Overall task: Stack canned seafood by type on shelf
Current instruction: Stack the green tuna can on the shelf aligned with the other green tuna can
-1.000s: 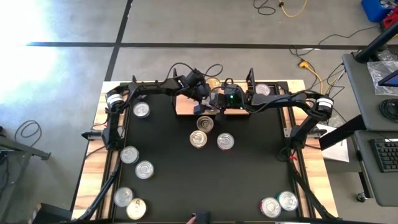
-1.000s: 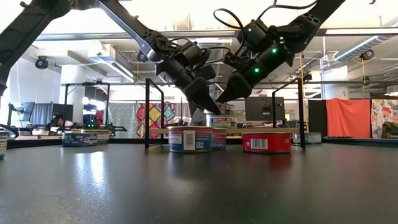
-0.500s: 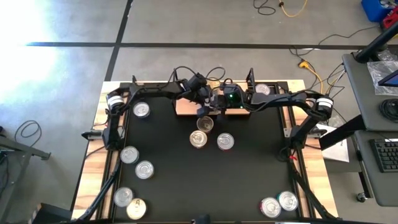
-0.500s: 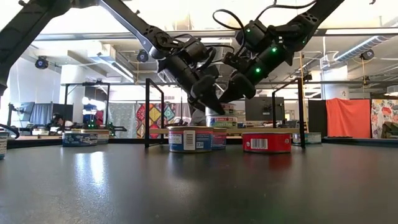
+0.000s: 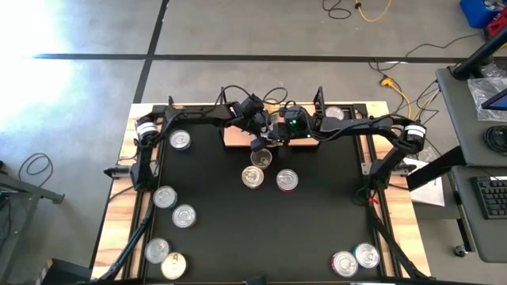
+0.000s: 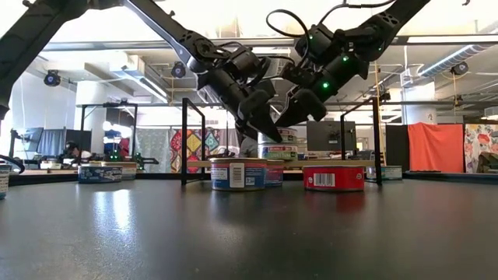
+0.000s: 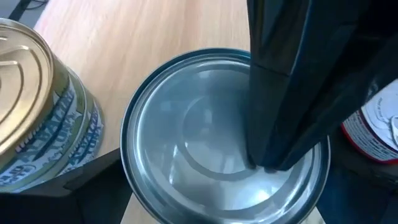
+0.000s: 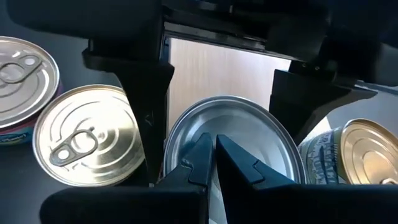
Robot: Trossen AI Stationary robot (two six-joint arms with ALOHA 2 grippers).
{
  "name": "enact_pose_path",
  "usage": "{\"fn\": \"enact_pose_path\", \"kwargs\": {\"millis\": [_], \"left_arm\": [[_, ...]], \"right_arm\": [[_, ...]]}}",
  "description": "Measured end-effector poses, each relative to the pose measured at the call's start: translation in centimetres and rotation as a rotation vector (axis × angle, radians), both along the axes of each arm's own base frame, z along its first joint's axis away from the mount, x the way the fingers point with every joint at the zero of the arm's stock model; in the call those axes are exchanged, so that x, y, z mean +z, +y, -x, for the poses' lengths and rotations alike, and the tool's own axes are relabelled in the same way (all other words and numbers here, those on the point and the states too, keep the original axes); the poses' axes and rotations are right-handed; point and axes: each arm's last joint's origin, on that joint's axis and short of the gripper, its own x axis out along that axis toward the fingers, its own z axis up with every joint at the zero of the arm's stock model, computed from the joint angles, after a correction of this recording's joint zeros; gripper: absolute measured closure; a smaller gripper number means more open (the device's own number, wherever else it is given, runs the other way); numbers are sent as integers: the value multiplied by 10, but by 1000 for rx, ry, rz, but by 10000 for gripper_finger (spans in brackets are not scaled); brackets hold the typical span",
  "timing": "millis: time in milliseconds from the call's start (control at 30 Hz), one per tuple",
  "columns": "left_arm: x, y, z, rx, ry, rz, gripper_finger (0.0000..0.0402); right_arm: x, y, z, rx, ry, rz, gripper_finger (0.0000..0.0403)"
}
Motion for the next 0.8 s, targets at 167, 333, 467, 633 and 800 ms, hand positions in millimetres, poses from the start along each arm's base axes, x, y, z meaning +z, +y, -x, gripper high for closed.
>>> {"fn": "enact_pose_path", "kwargs": {"millis": [167,333,467,633,800], "left_arm": [[1,0,1,-11,10,-6,5],[2,0,2,-13,16,-21,5],[4,0,3,-13,19,-46,6],[20,-3,12,-8,34,-51,6],[32,-7,16,-45,10,-52,6]], "right_arm": [[-1,-1,1,6,9,-1,385],[-4,-3,4,9,39,0,385],[-10,-7,5,-4,56,-9,385],[-15,-10,5,-25,66,-18,385],[-18,-11,7,-45,94,-20,385]]}}
